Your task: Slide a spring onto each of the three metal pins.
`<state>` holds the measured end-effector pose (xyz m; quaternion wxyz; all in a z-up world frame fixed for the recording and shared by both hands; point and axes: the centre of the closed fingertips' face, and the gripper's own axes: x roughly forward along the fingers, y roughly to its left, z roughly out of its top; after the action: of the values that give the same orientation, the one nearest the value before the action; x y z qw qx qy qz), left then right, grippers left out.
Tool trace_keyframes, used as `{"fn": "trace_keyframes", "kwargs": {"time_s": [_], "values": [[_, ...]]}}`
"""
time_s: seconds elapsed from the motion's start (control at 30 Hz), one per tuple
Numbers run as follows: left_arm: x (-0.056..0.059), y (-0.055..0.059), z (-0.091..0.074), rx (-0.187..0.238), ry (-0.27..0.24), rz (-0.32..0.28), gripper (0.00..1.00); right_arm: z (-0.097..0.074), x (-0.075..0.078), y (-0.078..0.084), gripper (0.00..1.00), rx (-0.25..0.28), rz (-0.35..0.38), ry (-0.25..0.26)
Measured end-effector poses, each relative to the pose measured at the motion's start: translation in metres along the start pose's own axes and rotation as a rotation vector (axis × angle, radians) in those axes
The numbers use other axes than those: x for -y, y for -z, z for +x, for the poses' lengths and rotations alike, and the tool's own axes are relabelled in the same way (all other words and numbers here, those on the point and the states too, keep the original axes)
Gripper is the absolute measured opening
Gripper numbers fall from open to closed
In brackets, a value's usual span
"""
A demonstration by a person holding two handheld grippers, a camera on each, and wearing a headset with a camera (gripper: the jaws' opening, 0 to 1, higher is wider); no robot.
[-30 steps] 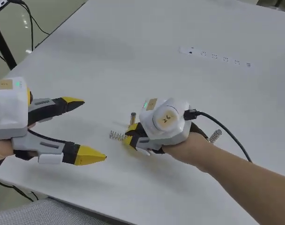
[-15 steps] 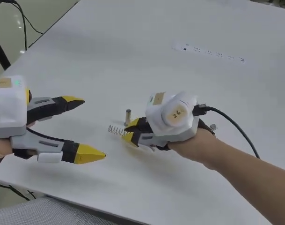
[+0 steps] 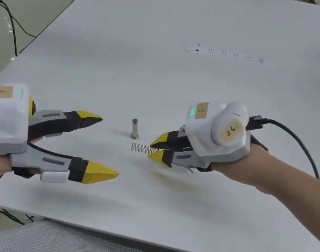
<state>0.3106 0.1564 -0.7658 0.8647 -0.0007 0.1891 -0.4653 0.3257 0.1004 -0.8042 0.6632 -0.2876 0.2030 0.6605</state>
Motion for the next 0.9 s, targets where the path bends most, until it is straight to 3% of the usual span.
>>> {"fn": "trace_keyframes", "kwargs": {"time_s": [0.4,0.77,0.9], "values": [[0.008,-0.002,0.016,-0.024,0.073,0.019,0.62,-0.017,-0.001,0.009,0.08,-0.017,-0.015,0.008],[0.016,-0.005,0.037,-0.041,0.137,0.052,0.52,-0.024,-0.002,0.005,0.08,-0.009,-0.046,0.008],[0.018,-0.007,0.043,-0.036,0.155,0.06,0.42,-0.024,-0.004,0.001,0.08,-0.002,-0.054,0.004]]}}
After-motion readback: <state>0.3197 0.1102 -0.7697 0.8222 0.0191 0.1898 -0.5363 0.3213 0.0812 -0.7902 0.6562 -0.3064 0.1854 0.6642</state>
